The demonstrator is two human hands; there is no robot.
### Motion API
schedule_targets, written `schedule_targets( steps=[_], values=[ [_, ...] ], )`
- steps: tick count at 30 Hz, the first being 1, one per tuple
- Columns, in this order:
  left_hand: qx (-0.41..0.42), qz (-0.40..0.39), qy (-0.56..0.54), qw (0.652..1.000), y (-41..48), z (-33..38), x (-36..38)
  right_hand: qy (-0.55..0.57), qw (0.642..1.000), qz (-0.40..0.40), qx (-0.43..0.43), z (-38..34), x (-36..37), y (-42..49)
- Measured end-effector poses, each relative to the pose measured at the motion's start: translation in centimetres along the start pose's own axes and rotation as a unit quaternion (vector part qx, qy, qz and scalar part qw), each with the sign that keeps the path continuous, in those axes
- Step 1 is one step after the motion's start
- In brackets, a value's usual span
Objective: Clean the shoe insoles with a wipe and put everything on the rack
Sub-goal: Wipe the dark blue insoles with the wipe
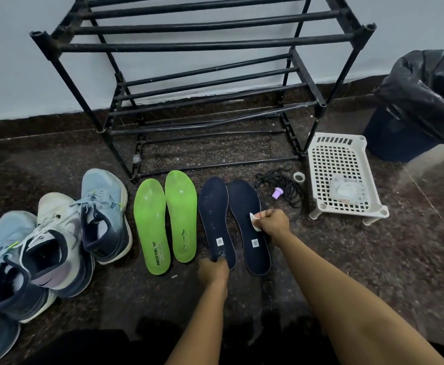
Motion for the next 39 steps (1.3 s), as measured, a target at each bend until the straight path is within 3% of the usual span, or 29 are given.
schedule_targets(
  steps=[4, 10, 17, 23, 32, 39],
  values=[
    [0.019, -0.002, 0.016, 1.000, 1.2, -0.3, 0.1, 0.017, 0.998, 0.032, -0.054, 0.4, 0.2, -0.7],
    [0.030, -0.023, 0.021, 0.999, 2.1, -0.7, -0.9, 0.095, 0.991, 0.075, -0.057, 1.4, 0.2, -2.3],
    [-0.013, -0.212, -0.162, 0.964, -0.2, 1.8, -2.6, 0.063, 0.995, 0.059, -0.048, 1.9, 0.3, -4.6],
    [0.038, -0.269, -0.263, 0.926, -2.8, 3.7, -6.0, 0.091, 0.992, 0.039, -0.080, -1.2, -0.4, -7.5],
    [0.111, -0.290, -0.290, 0.905, -10.8, 7.4, -10.1, 0.103, 0.991, -0.006, -0.090, -5.7, -4.3, -13.6],
    [0.217, -0.326, -0.263, 0.882, -19.1, 11.5, -12.9, 0.076, 0.988, -0.016, -0.133, -10.7, -10.8, -19.5]
  ],
)
Point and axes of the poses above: each hand's wrist, its own y-axis towards the middle knuckle, its own x-axis out of the palm, z = x × y, the point moved 2 cm from there along y, towards the middle knuckle, and after that the axes turned 1 degree about x, right-handed, at the moved point
